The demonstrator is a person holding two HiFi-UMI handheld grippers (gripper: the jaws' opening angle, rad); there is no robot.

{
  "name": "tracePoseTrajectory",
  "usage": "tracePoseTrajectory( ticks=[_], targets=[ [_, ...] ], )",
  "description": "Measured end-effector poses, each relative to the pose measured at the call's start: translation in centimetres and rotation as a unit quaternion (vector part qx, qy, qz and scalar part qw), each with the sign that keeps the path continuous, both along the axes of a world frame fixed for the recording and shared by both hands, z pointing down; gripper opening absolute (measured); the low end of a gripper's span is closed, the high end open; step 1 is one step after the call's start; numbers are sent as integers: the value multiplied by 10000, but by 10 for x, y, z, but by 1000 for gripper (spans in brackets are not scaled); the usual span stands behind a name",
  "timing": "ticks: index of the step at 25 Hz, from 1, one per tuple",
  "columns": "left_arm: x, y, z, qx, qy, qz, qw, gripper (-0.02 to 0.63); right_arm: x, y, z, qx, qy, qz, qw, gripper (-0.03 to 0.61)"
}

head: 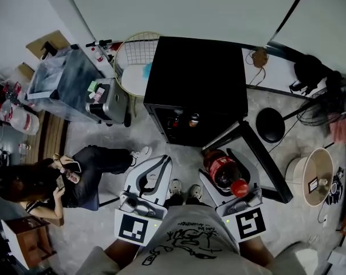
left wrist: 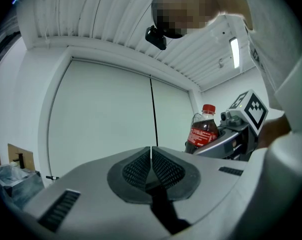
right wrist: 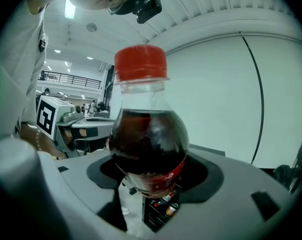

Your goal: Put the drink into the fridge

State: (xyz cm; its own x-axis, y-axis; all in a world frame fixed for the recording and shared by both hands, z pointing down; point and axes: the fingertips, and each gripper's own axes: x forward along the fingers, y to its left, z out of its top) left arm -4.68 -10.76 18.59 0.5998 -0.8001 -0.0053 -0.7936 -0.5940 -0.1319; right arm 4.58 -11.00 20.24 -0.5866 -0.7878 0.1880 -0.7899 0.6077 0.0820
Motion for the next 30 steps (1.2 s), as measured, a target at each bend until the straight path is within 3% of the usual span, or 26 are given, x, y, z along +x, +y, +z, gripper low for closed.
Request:
tracePoseTrajectory(
  ticks=[30],
  targets=[
    [15, -14, 96, -341, -61, 411, 9986, 21, 7, -8, 112, -790, 325, 210, 9961, 314]
  ],
)
